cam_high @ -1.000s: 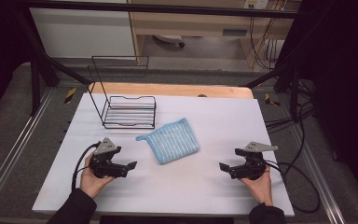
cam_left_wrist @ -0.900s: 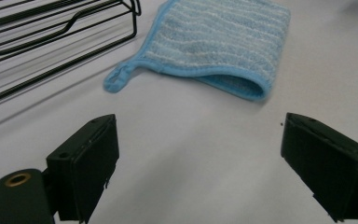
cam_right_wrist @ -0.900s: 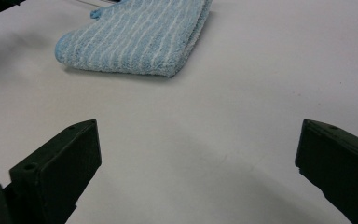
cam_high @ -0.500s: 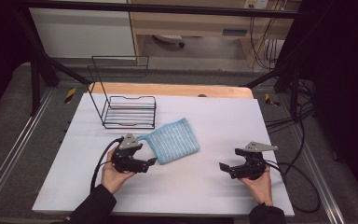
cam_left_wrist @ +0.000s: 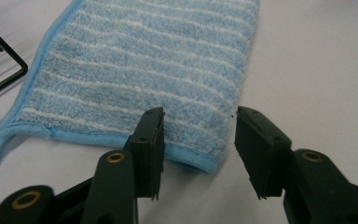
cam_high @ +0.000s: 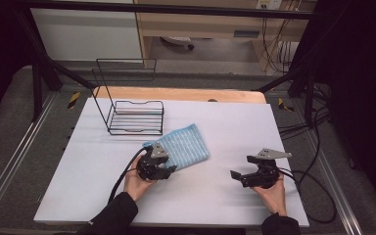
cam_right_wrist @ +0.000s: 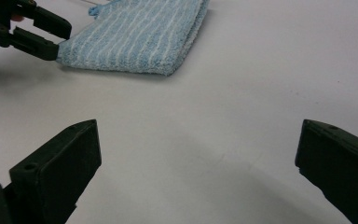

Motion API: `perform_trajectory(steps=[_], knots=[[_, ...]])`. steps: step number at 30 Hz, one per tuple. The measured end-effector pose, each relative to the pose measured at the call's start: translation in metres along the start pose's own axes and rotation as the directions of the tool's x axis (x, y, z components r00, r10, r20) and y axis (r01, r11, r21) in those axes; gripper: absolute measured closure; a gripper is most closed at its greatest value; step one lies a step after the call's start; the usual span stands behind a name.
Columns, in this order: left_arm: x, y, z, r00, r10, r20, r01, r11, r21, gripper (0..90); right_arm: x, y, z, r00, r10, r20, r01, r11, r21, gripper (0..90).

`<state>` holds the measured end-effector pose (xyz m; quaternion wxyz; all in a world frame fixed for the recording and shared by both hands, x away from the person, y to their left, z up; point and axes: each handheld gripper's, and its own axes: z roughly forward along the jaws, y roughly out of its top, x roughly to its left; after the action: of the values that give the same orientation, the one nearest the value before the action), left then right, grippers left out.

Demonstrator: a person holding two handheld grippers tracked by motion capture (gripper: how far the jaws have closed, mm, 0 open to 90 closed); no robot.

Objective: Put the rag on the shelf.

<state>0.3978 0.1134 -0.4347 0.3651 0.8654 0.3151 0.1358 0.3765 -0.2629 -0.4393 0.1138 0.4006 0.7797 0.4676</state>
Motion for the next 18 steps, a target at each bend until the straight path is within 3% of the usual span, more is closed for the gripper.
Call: perform_trajectory(steps=[5, 11, 18], knots=[[0.002, -0.003, 0.012, 1.0000, -0.004, 0.001, 0.004, 0.9999, 0.012, 59.7, 0.000, 0.000, 0.001, 1.0000, -0.003, -0.002, 0.004, 1.000, 0.006, 0.8], [0.000, -0.004, 0.015, 1.0000, -0.003, -0.008, 0.003, 1.0000, 0.008, 69.9, 0.000, 0.000, 0.001, 1.0000, 0.000, -0.003, 0.000, 1.000, 0.004, 0.8], [0.001, -0.003, 0.014, 0.9995, -0.033, -0.001, 0.033, 0.9994, 0.009, 82.2, 0.000, 0.000, 0.002, 1.0000, 0.003, -0.001, -0.003, 1.000, 0.009, 0.9]])
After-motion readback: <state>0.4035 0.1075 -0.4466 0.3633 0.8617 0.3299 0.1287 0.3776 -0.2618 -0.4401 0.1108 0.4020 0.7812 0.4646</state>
